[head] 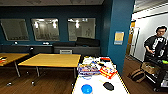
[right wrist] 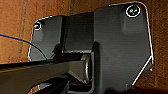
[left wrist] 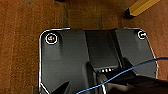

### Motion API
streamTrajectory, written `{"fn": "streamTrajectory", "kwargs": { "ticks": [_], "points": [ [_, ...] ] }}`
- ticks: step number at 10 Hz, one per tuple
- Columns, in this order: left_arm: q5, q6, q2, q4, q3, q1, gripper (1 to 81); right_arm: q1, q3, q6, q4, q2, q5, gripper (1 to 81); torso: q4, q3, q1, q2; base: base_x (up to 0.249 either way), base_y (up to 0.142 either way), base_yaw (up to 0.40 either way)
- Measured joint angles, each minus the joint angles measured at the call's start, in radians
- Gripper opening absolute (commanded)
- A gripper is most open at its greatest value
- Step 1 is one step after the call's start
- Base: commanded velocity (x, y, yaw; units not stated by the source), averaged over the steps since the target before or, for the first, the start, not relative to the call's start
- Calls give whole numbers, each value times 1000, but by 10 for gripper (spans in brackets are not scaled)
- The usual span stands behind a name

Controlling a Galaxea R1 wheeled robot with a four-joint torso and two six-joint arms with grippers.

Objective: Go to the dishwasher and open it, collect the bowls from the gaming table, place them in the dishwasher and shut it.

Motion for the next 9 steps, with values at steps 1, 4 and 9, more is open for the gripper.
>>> {"fn": "streamTrajectory", "kwargs": {
  "ticks": [1, 4, 9],
  "points": [
    [1, 0, 0, 0, 1, 4, 811, 0, 0, 0, 1, -2, 3, 811, 0, 0, 0, 0, 0, 0, 0],
    [1, 0, 0, 0, 1, 5, 811, 0, 6, 0, 1, -6, 14, 811, 0, 0, 0, 0, 0, 0, 0],
    [-41, 0, -89, 0, 148, 6, 811, 1, 255, 3, 1, -138, 28, 811, 0, 0, 0, 0, 0, 0, 0]
  ]
}}
